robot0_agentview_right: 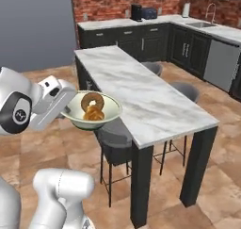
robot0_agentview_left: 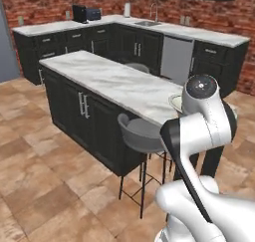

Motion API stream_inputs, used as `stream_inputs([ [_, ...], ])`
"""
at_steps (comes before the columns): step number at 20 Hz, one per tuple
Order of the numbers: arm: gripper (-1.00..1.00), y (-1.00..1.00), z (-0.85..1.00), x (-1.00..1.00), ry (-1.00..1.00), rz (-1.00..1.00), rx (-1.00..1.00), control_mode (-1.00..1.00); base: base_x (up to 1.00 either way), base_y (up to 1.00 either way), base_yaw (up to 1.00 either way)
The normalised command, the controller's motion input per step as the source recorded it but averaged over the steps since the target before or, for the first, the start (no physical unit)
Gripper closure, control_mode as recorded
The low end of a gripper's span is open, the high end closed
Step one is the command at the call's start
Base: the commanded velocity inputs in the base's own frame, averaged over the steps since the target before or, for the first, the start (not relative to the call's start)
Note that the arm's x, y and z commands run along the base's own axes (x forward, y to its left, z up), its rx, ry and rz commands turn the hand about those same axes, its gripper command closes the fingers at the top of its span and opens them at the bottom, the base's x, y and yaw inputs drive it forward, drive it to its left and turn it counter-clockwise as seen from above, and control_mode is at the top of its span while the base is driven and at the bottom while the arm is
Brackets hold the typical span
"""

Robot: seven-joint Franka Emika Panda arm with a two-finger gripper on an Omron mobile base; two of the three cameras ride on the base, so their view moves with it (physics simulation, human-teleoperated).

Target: Pick up the heated bread from the toaster oven and place it in the bowl. Then move the bread bowl to the dining counter.

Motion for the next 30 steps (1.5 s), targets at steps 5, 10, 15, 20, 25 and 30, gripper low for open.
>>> stream_inputs([
  [5,1.0,0.0,0.0,0.0,0.0,0.0,0.0,1.0,0.37,-0.97,0.5],
  [10,1.0,0.0,0.0,0.0,0.0,0.0,0.0,1.0,0.0,-1.0,0.43],
  [15,1.0,0.0,0.0,0.0,0.0,0.0,0.0,1.0,-0.28,-0.98,0.57],
  [20,1.0,-0.33,-0.07,-0.21,-0.06,0.29,0.01,-1.0,-0.36,-0.59,0.36],
  [25,1.0,-0.66,-0.37,-0.01,-0.15,0.81,0.0,-1.0,0.0,0.0,0.0],
  [30,1.0,-0.48,-0.36,0.75,-0.04,0.76,0.01,-1.0,0.0,0.0,0.0],
])
